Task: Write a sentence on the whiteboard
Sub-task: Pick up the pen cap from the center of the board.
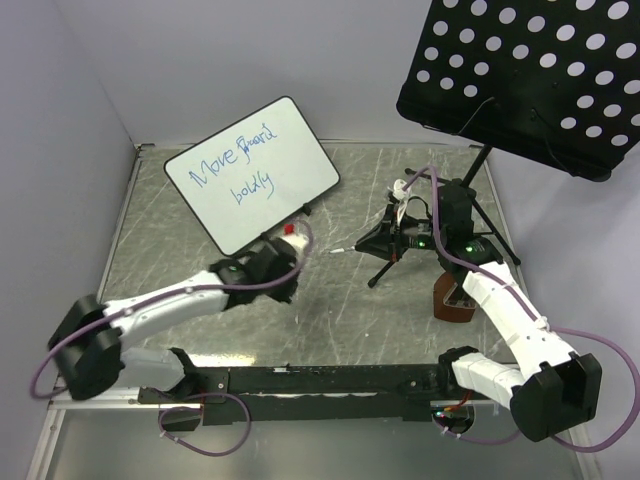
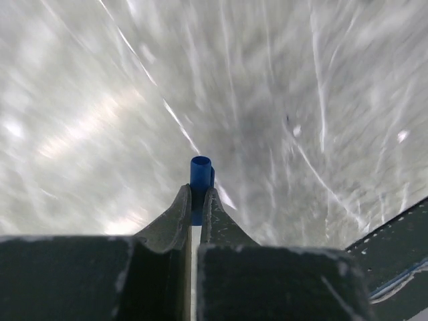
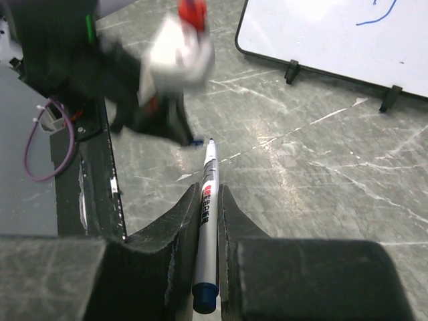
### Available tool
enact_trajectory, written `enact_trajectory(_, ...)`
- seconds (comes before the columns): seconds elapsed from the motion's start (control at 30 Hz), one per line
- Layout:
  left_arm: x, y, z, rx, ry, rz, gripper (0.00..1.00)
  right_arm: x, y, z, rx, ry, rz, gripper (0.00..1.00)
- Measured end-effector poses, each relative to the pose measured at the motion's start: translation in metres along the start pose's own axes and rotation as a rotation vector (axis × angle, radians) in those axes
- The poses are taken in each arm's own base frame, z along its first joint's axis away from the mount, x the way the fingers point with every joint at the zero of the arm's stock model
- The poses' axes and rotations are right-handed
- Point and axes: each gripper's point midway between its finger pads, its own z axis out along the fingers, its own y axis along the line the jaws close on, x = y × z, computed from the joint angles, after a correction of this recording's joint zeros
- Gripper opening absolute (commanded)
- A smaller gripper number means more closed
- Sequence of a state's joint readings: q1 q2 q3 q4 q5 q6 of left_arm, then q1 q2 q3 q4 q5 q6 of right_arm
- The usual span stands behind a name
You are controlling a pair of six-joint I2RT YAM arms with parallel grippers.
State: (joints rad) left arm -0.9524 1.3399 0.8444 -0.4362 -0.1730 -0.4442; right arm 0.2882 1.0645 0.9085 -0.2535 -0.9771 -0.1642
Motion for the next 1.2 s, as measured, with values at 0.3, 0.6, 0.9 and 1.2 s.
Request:
enact_trajectory(0.3,-0.067,0.017,-0.054,0.257,-0.417,0.378,0.01,0.01,0.004,0.006,-0.061,0.027,0.028,0.0)
enact_trajectory(0.6,-0.064,0.001,-0.052,0.347,-0.487,0.659,0.01,0.022,0.022,0.019,-0.147,0.072,0.038,0.0)
enact_trajectory(0.9,-0.059,-0.009,-0.043,0.417,-0.468,0.696,0.01,0.03,0.033,0.028,-0.189,0.105,0.034,0.0)
enact_trajectory(1.2,-0.062,-0.019,-0.047,0.464,-0.484,0.708,0.01,0.036,0.032,0.033,-0.186,0.126,0.039,0.0)
